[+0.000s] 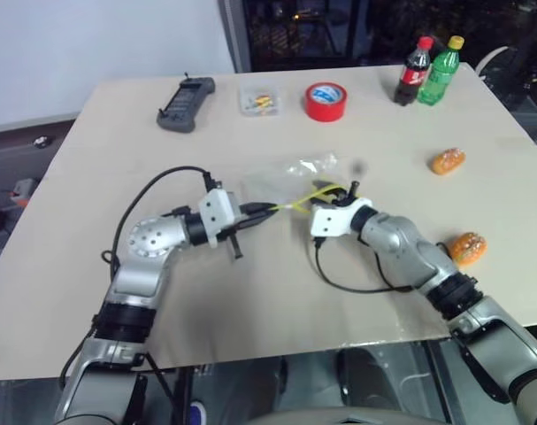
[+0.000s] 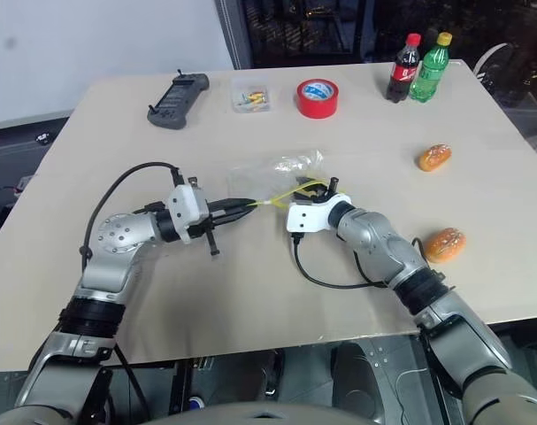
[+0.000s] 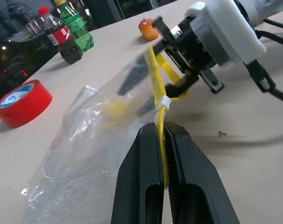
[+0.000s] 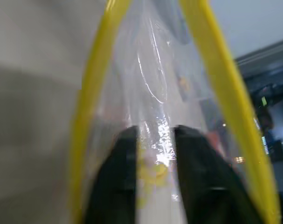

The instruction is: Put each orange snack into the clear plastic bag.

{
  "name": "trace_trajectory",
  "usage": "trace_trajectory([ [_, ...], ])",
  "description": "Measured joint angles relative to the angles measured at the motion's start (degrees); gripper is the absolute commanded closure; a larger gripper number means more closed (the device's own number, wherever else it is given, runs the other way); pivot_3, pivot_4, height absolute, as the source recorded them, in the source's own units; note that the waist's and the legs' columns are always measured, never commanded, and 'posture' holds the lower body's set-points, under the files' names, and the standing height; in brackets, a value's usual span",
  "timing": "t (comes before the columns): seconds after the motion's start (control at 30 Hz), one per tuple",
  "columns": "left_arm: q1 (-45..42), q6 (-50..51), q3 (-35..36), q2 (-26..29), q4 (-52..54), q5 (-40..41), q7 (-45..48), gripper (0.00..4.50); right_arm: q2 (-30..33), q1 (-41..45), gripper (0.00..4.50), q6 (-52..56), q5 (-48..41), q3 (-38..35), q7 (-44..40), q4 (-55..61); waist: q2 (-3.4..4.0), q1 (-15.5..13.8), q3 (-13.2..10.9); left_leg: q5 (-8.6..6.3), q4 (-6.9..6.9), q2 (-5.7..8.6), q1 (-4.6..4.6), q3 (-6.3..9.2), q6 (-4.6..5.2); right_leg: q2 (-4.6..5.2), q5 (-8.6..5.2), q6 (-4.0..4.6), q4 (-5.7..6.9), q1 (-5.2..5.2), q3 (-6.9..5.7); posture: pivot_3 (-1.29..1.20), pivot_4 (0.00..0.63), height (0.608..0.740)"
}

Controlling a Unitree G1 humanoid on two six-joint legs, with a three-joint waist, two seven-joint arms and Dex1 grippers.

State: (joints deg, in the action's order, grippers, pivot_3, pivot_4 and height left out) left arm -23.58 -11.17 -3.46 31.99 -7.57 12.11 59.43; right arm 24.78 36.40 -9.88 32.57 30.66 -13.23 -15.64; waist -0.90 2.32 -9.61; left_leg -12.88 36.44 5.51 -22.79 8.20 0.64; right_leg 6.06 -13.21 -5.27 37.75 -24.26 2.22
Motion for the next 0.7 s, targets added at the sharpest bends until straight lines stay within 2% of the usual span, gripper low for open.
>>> trace_trajectory([
  [0.1, -1.6, -0.44, -0.28, -1.32, -1.78, -1.03, -1.14, 4.5, 2.83, -1.35, 0.22, 0.13, 0.85, -1.67, -0.81, 2.66, 0.01, -0.28, 0.0, 0.0, 0.01, 0.01, -0.01, 0.02, 0.0, 0.01, 0.0, 0.0, -0.01, 0.02, -0.01, 0.0, 0.15, 0.74],
  [0.13, -1.95, -0.48, -0.41, -1.6, -2.38, -1.35, -1.45, 4.5, 3.7, -1.97, 0.1, 0.52, 0.84, -2.52, -1.29, 3.86, 0.0, -0.3, 0.0, 0.0, 0.01, 0.03, -0.01, 0.01, 0.01, 0.01, 0.0, 0.0, -0.03, 0.03, -0.01, 0.0, 0.15, 0.74],
  [0.27, -3.68, -0.48, -1.18, -3.28, -4.31, -2.1, -3.21, 4.5, 4.99, -8.69, 0.1, 6.52, -3.46, -9.79, -5.5, 14.17, 0.0, -0.36, 0.0, -0.01, 0.01, -0.01, -0.02, 0.03, 0.01, 0.0, 0.0, 0.0, -0.06, 0.05, -0.03, 0.0, 0.15, 0.74],
  [0.37, -4.7, -0.4, -1.29, -4.19, -5.56, -2.9, -4.77, 4.5, 3.95, -16.19, 0.1, 15.97, -8.25, -16.75, -9.0, 24.47, 0.0, -0.3, 0.0, -0.02, 0.02, -0.02, -0.01, 0.03, 0.05, 0.0, 0.0, 0.0, -0.07, 0.09, -0.01, 0.0, 0.15, 0.74],
  [0.47, -5.99, -0.38, -1.51, -5.07, -7.43, -3.39, -6.02, 4.5, -5.03, -23.95, 0.1, 36.85, -8.16, -25.08, -8.27, 40.82, 0.0, -0.37, 0.01, -0.12, 0.03, -0.1, 0.01, 0.03, 0.2, -0.03, 0.0, 0.0, 0.0, 0.07, -0.01, 0.0, 0.15, 0.74],
  [0.6, -7.0, -0.4, -1.62, -5.96, -8.7, -3.6, -6.17, 4.5, -13.43, -25.78, 0.1, 61.72, -6.35, -31.07, -7.84, 54.94, 0.02, -0.48, 0.01, -0.14, 0.11, -0.08, 0.05, 0.05, 0.24, -0.02, 0.0, -0.01, 0.08, 0.11, -0.03, 0.0, 0.15, 0.74],
  [0.7, -7.22, -0.4, -1.68, -6.69, -9.17, -3.64, -6.14, 4.5, -18.72, -24.71, 0.1, 79.1, -2.42, -33.83, -3.75, 60.79, 0.03, -0.55, 0.02, -0.14, 0.13, -0.08, 0.07, 0.06, 0.24, -0.03, 0.0, -0.01, 0.12, 0.11, -0.05, 0.0, 0.15, 0.74],
])
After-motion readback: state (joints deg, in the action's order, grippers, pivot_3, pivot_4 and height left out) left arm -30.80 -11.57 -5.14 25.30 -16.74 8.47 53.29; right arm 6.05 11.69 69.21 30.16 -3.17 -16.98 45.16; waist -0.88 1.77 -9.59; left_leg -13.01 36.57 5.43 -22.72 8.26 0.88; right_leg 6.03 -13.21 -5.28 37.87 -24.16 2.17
